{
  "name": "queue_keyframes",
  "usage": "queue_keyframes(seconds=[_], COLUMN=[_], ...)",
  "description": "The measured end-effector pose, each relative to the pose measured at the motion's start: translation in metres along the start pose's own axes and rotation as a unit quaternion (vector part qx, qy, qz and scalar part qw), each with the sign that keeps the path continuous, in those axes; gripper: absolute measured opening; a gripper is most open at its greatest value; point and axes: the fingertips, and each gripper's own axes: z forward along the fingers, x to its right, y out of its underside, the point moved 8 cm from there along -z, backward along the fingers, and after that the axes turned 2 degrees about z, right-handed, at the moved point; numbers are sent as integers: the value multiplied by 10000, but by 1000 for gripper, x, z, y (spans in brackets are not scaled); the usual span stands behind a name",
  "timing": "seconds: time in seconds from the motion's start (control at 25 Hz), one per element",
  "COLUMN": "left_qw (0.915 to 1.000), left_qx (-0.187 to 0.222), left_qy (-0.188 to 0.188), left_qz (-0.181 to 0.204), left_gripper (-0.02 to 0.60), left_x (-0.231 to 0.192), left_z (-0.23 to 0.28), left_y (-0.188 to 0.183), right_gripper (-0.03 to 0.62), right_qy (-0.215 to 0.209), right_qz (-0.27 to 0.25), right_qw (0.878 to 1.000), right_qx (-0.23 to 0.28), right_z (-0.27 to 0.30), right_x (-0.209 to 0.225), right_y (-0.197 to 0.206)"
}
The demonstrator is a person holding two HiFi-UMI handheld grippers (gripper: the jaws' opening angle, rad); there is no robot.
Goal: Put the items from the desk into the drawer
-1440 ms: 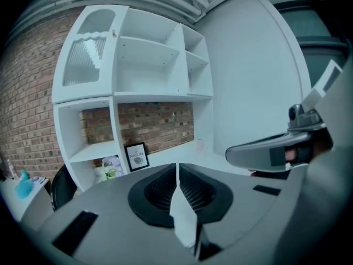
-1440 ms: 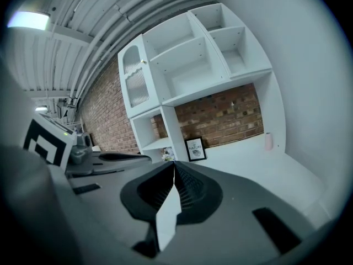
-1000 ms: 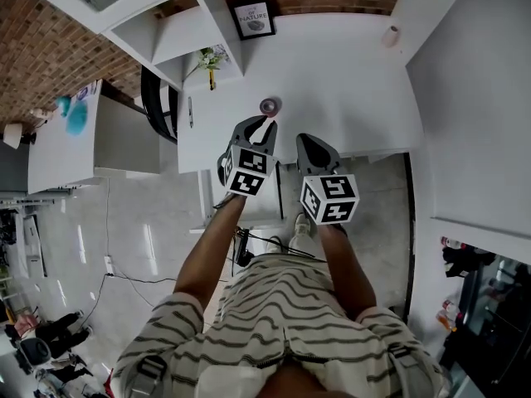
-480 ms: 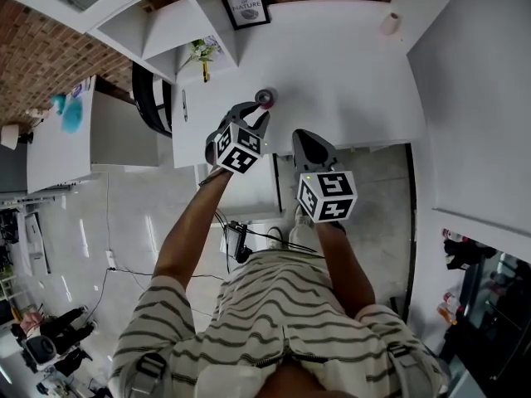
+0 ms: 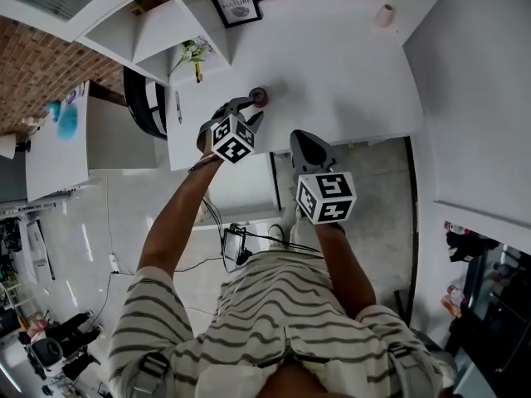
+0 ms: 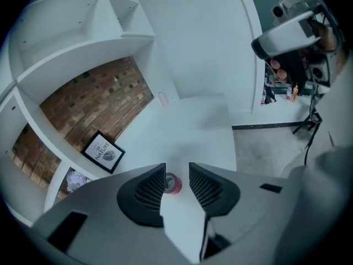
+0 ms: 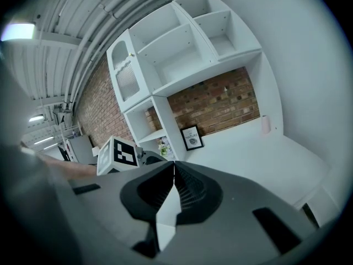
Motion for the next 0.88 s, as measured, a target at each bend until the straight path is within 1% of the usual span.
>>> queue_keyframes(seconds=[0.2,0.4,0.6,0.72,0.88], left_qw=[9979,9936,9870,9836,9768], left_qx=[-274,-510,-706,-765,-843], left_qy=[240,472,722,867,1128], left_qz=[530,889,1249,1381,1611], left_gripper=[121,128,129,136,140], left_x=[3,-1,-9,-11,-10], left_z=[23,45,66,75,87], left_y=[2,9,22,26,31], right_gripper=[12,12,12,12,12], right_qy=[108,160,233,291,300], right_qz=[95,115,139,161,153], right_qw=[9999,9998,9996,9994,9994], right_qx=[-40,-8,-4,-19,-22], right_z=[-5,-7,-10,-11,-9], right_x=[8,10,16,21,22], right_y=[3,3,6,8,9])
